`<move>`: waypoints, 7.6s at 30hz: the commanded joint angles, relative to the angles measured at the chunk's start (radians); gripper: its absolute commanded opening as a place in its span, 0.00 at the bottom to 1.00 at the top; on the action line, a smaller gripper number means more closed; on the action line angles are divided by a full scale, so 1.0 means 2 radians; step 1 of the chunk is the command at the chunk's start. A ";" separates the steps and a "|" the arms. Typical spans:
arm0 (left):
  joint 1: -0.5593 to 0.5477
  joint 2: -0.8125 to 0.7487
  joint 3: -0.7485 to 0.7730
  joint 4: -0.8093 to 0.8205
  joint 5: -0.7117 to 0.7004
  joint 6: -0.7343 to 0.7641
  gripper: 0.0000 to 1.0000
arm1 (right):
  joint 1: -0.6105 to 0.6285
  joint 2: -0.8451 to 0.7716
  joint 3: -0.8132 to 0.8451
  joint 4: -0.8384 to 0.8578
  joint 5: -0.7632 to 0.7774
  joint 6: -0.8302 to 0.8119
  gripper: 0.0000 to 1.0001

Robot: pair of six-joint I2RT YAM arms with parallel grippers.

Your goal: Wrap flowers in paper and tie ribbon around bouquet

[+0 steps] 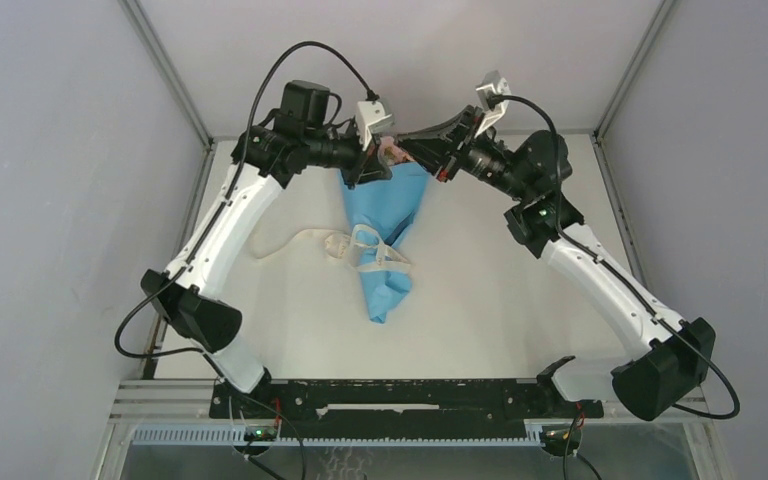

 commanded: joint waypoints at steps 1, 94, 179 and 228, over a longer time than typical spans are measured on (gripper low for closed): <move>0.033 -0.024 -0.067 0.000 -0.021 0.016 0.00 | -0.025 -0.001 -0.049 -0.130 0.064 -0.019 0.22; 0.117 -0.029 0.313 0.104 0.081 -0.361 0.00 | 0.063 0.353 -0.179 0.035 0.114 -0.077 0.39; -0.017 0.123 -0.250 0.121 -0.214 0.172 0.00 | -0.058 0.090 -0.198 0.239 -0.026 0.170 0.00; 0.105 0.051 -0.335 0.128 -0.184 -0.016 0.00 | -0.211 -0.005 -0.397 -0.058 0.055 0.172 0.27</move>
